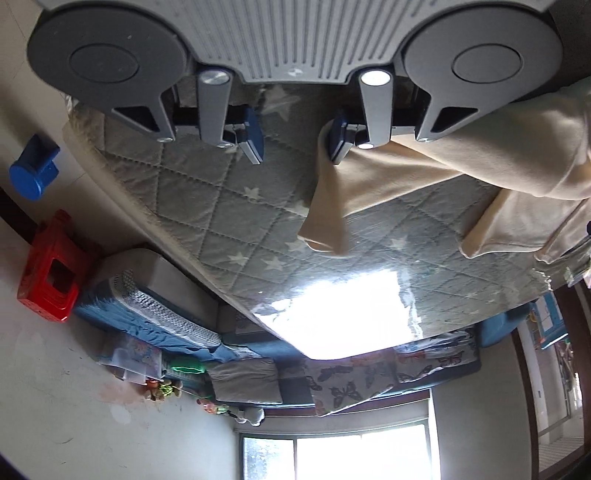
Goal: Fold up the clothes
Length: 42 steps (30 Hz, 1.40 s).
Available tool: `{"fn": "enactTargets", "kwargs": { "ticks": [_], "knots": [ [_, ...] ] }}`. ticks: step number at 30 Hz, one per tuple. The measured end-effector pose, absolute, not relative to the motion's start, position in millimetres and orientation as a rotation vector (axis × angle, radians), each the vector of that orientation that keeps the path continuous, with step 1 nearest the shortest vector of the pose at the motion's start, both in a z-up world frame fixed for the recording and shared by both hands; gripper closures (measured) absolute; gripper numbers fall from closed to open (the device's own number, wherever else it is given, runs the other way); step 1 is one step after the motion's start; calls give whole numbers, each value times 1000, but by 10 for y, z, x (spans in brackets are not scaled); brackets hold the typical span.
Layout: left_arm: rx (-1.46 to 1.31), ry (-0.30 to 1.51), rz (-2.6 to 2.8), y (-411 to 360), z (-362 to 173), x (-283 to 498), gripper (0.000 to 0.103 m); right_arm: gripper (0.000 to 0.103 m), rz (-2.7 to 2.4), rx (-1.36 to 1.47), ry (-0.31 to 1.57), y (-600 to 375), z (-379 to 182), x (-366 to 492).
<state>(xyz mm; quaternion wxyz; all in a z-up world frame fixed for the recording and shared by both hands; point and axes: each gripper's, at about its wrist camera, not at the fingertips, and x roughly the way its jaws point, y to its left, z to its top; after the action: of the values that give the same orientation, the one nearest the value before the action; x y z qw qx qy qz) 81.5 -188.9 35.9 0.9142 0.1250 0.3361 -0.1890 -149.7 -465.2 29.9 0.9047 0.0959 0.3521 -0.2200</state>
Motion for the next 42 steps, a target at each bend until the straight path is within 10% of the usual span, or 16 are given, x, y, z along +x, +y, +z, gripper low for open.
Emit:
{"fn": "enactTargets", "kwargs": {
  "ticks": [12,18,42],
  "knots": [
    [237,768,-376,-1931,114,1157,69,63,-496,167,726,-4783,304,-1378],
    [213,729,-382,-1865,158,1151,100,63,-483,157,718,-4778,322,-1316],
    [-210,501,22,579,998,-117,101,62,-375,104,695,-4578,403,-1192]
  ]
}}
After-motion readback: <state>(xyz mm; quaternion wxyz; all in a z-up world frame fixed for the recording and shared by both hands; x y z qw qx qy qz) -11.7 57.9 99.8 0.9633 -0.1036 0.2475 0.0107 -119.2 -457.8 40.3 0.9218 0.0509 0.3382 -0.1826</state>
